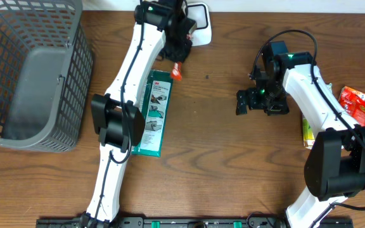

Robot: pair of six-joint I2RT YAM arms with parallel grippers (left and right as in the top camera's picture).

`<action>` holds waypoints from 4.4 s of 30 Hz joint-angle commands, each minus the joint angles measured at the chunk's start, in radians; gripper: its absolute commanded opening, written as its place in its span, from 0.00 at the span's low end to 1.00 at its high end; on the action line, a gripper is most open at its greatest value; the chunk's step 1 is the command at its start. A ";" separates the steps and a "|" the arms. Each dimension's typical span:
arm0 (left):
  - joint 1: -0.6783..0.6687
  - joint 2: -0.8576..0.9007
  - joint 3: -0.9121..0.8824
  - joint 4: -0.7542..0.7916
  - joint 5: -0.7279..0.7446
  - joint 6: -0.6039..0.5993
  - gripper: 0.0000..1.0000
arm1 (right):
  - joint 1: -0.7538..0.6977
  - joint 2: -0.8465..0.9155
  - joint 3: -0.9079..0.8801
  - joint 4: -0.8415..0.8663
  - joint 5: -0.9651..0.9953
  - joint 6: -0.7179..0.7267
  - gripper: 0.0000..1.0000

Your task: Scan the item barcode

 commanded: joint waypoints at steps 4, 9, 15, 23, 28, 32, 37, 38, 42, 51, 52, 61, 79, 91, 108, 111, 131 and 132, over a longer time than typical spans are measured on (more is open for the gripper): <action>-0.113 -0.030 0.018 -0.151 0.102 -0.225 0.07 | 0.010 -0.021 -0.007 0.000 0.005 0.015 0.99; -0.197 -0.061 0.018 -0.232 0.018 -0.253 0.07 | 0.010 -0.021 -0.007 0.000 0.005 0.015 0.99; -0.245 -0.076 0.018 -0.300 -0.064 -0.312 0.07 | 0.010 -0.021 -0.007 0.012 0.004 0.015 0.99; -0.232 -0.076 -0.031 -0.200 -0.056 -0.494 0.07 | -0.017 -0.023 0.027 -0.022 -0.029 -0.012 0.99; -0.270 -0.076 -0.179 -0.082 -0.056 -0.542 0.08 | -0.107 -0.027 0.026 -0.039 -0.030 -0.007 0.99; -0.282 -0.076 -0.265 -0.006 -0.052 -0.569 0.23 | -0.131 -0.027 0.024 -0.046 -0.031 -0.008 0.99; -0.282 -0.076 -0.273 -0.003 -0.045 -0.568 0.62 | -0.124 -0.027 0.024 -0.029 -0.031 -0.008 0.99; -0.282 -0.076 -0.273 -0.003 -0.045 -0.568 0.65 | -0.122 -0.027 0.024 -0.025 -0.031 -0.008 0.99; -0.259 -0.089 -0.255 -0.008 -0.052 -0.534 0.66 | -0.121 -0.027 0.024 0.008 -0.076 -0.007 0.99; -0.068 -0.351 -0.244 -0.033 -0.098 -0.534 0.66 | -0.022 -0.027 0.021 0.051 -0.171 0.135 0.61; -0.046 -0.378 -0.244 -0.039 -0.098 -0.534 0.66 | 0.004 -0.027 0.021 0.067 -0.147 0.168 0.61; 0.100 -0.497 -0.244 -0.110 -0.098 -0.534 0.70 | 0.334 -0.019 0.021 0.212 0.253 0.461 0.59; 0.124 -0.496 -0.249 -0.124 -0.098 -0.534 0.80 | 0.503 0.182 0.021 0.354 0.481 0.557 0.34; 0.124 -0.497 -0.249 -0.124 -0.098 -0.534 0.80 | 0.502 0.276 0.021 0.353 0.556 0.552 0.26; 0.124 -0.497 -0.249 -0.124 -0.098 -0.534 0.80 | 0.482 0.220 0.072 0.266 0.498 0.345 0.01; 0.124 -0.496 -0.249 -0.124 -0.098 -0.534 0.80 | 0.456 0.164 0.108 0.245 0.356 0.243 0.01; 0.124 -0.497 -0.249 -0.124 -0.098 -0.534 0.80 | 0.163 0.091 0.737 -0.277 -0.012 0.074 0.01; 0.124 -0.497 -0.249 -0.124 -0.098 -0.534 0.80 | 0.163 0.130 0.834 -0.321 -0.009 0.074 0.01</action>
